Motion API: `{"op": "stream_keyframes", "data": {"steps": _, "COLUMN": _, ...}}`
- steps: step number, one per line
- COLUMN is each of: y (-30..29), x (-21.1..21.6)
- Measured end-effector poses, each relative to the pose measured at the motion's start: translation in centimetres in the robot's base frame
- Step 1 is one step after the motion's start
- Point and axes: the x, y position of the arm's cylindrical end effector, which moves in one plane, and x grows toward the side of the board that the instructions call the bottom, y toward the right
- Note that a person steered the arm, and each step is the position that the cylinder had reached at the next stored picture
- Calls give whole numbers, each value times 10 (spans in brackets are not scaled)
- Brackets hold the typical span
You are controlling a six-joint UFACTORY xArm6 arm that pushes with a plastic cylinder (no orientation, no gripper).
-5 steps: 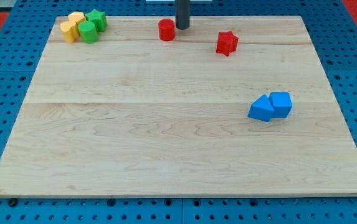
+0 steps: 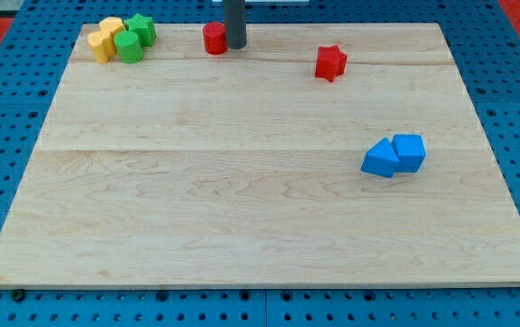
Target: Push the red circle to the right side of the green star
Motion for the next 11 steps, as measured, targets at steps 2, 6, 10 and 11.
{"op": "stream_keyframes", "data": {"steps": 2, "y": -13, "x": -15}}
{"op": "stream_keyframes", "data": {"steps": 6, "y": -69, "x": -4}}
{"op": "stream_keyframes", "data": {"steps": 10, "y": -87, "x": 17}}
{"op": "stream_keyframes", "data": {"steps": 11, "y": -87, "x": 15}}
